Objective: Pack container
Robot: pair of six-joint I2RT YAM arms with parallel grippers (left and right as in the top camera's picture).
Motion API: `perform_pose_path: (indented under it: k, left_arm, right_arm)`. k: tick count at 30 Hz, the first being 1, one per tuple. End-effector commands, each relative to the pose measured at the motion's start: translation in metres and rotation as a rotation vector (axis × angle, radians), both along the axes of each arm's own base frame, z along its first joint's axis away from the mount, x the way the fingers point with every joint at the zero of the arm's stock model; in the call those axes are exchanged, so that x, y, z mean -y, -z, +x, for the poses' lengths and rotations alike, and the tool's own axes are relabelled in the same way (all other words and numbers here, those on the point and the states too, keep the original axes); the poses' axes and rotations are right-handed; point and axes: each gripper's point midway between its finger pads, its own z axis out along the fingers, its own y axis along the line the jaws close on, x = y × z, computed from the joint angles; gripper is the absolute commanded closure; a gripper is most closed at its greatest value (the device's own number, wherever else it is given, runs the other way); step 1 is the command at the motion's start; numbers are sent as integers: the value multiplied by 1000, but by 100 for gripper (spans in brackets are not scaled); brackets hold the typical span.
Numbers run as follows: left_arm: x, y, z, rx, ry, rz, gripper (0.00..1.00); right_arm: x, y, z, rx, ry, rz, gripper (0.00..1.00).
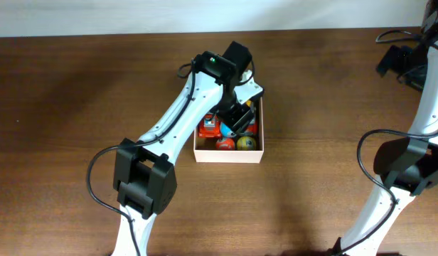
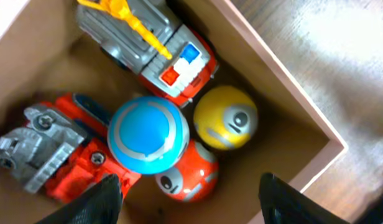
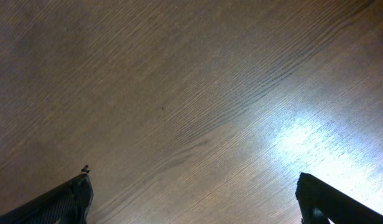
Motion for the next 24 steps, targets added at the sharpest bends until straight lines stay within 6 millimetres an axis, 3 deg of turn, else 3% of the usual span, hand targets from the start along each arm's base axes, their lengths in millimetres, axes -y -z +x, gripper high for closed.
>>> perform_pose_path:
  k: [1, 7, 12, 13, 19, 24]
  left_arm:
    - [4, -4, 13, 66, 9, -3, 28]
    - [-2, -4, 26, 125, -10, 37, 29]
    - [-11, -3, 49, 227, -53, 102, 38]
    - [-12, -2, 54, 243, -68, 112, 44]
    - [-14, 21, 66, 257, -79, 158, 64]
    - [-19, 40, 68, 242, -79, 207, 69]
  right_arm:
    - [-2, -22, -1, 55, -2, -22, 1]
    - [-2, -22, -1, 55, -2, -21, 1]
    - [-2, -22, -1, 55, -2, -21, 1]
    - [-2, -22, -1, 55, -2, -22, 1]
    - [-2, -22, -1, 55, -2, -21, 1]
    - [-2, -22, -1, 55, -2, -22, 1]
